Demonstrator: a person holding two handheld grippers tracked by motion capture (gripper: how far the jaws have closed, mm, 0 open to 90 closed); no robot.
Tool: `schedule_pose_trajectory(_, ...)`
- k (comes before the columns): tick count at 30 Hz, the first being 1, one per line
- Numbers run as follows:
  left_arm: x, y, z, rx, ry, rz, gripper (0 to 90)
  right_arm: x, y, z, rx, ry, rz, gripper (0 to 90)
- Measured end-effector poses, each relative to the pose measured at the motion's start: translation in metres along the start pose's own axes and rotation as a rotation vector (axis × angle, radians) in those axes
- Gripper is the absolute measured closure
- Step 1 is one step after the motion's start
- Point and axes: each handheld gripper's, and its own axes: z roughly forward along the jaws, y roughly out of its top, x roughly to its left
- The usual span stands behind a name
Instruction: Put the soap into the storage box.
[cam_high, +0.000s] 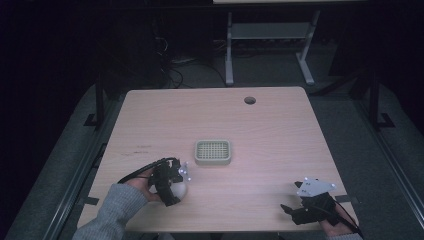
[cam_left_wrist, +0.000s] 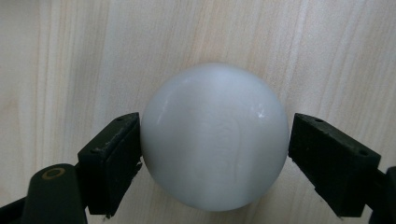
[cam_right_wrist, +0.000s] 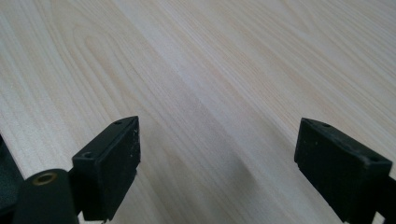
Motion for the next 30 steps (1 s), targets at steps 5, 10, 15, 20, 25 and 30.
schedule_pose_trajectory(5,0.0011,0.0007,0.0012,0.008,-0.003,0.003,17.3,-0.0001,0.0,0.0,0.0,0.0,0.002,13.9)
schedule_pose_trajectory(10,0.0024,0.0011,0.0037,0.019,-0.009,0.007,17.6,-0.0001,-0.0001,0.0001,0.0,0.0,0.001,13.9)
schedule_pose_trajectory(15,0.0036,0.001,0.0053,0.03,-0.011,0.012,18.2,-0.0002,-0.0001,0.0,-0.002,0.001,0.003,14.0)
schedule_pose_trajectory(20,0.0039,0.0007,0.007,0.035,-0.017,0.011,20.3,-0.0002,-0.0001,-0.0001,-0.002,0.0,0.003,13.9)
schedule_pose_trajectory(25,0.0032,0.0008,0.0082,0.03,-0.019,0.008,21.4,-0.0003,-0.0001,-0.0002,-0.003,0.0,0.001,14.0)
schedule_pose_trajectory(30,0.0032,0.0013,0.009,0.035,-0.016,0.012,22.0,-0.0001,-0.0001,-0.0003,-0.001,0.0,0.003,13.9)
